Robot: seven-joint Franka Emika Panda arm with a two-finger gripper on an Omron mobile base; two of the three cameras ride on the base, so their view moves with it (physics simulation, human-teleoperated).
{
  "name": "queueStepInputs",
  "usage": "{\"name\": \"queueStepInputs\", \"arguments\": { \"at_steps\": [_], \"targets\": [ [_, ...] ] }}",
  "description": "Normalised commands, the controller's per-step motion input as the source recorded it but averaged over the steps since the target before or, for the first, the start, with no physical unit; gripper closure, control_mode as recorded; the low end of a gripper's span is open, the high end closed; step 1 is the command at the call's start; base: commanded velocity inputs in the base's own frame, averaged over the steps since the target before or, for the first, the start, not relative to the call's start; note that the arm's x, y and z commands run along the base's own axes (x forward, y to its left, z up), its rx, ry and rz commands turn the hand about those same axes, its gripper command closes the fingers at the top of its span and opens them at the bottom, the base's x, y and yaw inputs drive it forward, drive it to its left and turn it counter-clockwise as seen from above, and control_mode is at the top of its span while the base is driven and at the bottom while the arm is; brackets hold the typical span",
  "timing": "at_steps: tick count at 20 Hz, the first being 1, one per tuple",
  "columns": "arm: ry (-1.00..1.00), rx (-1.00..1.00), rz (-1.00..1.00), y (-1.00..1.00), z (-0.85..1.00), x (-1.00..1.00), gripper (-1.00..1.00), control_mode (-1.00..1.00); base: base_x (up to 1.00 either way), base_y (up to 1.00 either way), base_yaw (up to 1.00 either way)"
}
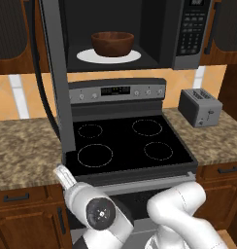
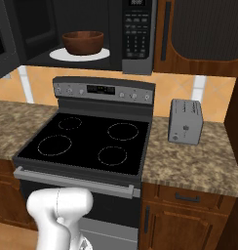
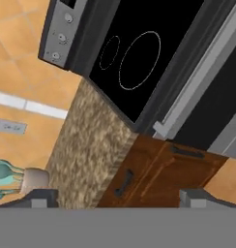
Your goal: Pick the lemon from the sink and place it in the bowl. Then pick the bowl and place it in the microwave. Then close the microwave door and press the start button.
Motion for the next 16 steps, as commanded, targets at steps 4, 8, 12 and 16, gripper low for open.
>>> {"name": "queueStepInputs", "arguments": {
  "at_steps": [4,8,12,16],
  "targets": [
    [-0.14,0.02,-0.33,0.96,0.02,0.12,-1.00,-1.00,0.00,0.00,0.00],
    [-0.09,0.00,-0.36,1.00,0.34,0.56,-1.00,-1.00,0.00,0.00,0.00],
    [-0.08,0.00,-0.39,0.96,0.75,0.62,-1.00,-1.00,0.00,0.00,0.00],
    [-0.11,0.00,-0.37,0.97,0.57,0.51,-1.00,-1.00,0.00,0.00,0.00]
  ]
}}
